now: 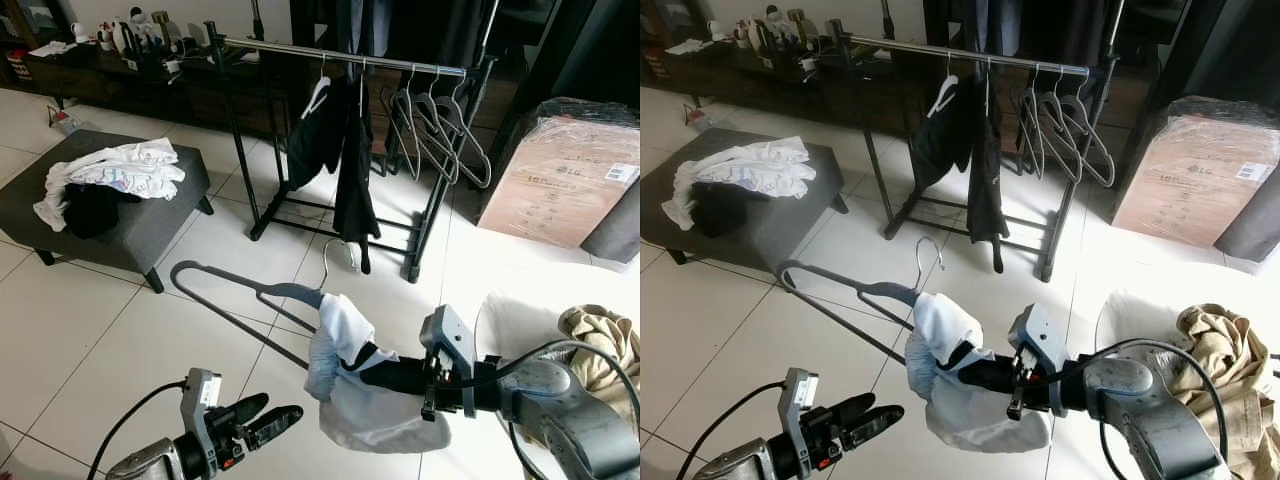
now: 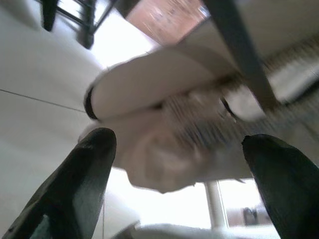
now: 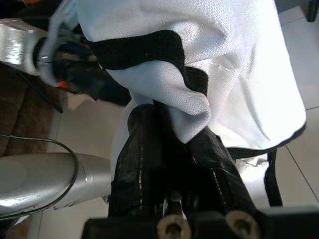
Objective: Hang hanger
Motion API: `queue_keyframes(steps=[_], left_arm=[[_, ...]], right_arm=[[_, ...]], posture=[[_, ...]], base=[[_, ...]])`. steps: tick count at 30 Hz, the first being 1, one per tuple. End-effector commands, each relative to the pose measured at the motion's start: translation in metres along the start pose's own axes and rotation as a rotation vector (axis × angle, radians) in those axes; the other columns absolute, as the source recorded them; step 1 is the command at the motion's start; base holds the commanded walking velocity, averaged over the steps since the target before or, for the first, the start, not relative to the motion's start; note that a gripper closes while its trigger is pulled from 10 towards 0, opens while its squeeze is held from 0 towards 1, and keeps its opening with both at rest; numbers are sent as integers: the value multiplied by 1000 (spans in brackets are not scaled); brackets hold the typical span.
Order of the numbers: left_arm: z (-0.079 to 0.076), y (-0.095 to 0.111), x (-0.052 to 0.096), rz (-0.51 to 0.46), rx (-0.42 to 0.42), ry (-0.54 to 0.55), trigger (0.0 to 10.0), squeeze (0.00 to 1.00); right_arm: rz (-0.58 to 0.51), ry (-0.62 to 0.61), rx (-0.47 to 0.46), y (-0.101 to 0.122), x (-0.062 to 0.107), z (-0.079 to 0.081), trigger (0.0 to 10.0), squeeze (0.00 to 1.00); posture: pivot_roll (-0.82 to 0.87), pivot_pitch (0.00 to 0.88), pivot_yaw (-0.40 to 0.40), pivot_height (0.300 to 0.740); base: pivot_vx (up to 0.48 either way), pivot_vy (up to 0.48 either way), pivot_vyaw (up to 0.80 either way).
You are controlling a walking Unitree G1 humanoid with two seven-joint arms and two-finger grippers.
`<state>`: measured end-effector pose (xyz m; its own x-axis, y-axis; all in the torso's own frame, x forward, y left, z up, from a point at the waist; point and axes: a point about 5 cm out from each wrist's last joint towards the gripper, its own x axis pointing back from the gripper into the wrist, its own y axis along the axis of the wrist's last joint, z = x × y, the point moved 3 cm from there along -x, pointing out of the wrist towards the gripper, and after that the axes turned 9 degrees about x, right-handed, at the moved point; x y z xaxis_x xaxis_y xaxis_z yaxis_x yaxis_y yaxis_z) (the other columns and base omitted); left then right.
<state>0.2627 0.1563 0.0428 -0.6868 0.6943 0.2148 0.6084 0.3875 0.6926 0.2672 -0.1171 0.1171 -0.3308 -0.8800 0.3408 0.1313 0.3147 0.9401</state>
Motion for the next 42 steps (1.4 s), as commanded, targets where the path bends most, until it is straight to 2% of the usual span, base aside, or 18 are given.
queue_keyframes(steps=[1,5,6,7,8,9,11,15,22,30,37,42], left_arm=[[11,5,2,-61,56,63,10000,1000],[13,7,1,-89,74,85,10000,1000],[11,7,0,-85,78,76,10000,816],[10,7,0,-80,77,72,10000,431],[10,6,0,-77,77,70,10000,431],[10,5,0,-67,81,71,10000,39],[10,3,0,-48,92,69,10000,0],[2,-5,-1,33,83,-5,10000,0],[-3,-7,-4,97,60,-65,10000,0],[-4,-13,-11,178,7,-57,10000,0],[-7,-21,-14,262,6,-72,10000,0],[-9,-27,-14,332,-46,-90,10000,0]], right_arm=[[-19,57,17,6,2,10,0,0],[-17,70,20,4,4,13,0,0],[-17,65,16,4,5,13,0,0],[-17,63,15,3,5,12,0,0],[-16,63,14,3,5,12,0,0],[-16,62,14,3,5,12,0,0],[-15,62,15,3,5,12,0,0],[-32,77,24,8,2,13,0,0],[-52,102,31,13,1,19,0,0],[-60,113,37,16,2,21,0,0],[-67,137,49,20,1,25,0,0],[-74,155,64,25,-2,28,0,0]], posture=[[-106,180,-25,740],[-114,173,-25,740],[-115,171,-24,740],[-115,170,-24,740],[-115,170,-24,740],[-115,169,-24,740],[-114,167,-24,740],[-113,165,-24,740],[-115,169,-23,740],[-121,169,-23,740],[-120,175,-25,740],[-120,177,-26,740]], base=[[0,0,0],[0,0,0],[0,0,0],[0,0,0],[0,0,0],[0,0,0],[0,0,0],[0,0,0],[0,0,0],[0,0,0],[0,0,0],[0,0,0]])
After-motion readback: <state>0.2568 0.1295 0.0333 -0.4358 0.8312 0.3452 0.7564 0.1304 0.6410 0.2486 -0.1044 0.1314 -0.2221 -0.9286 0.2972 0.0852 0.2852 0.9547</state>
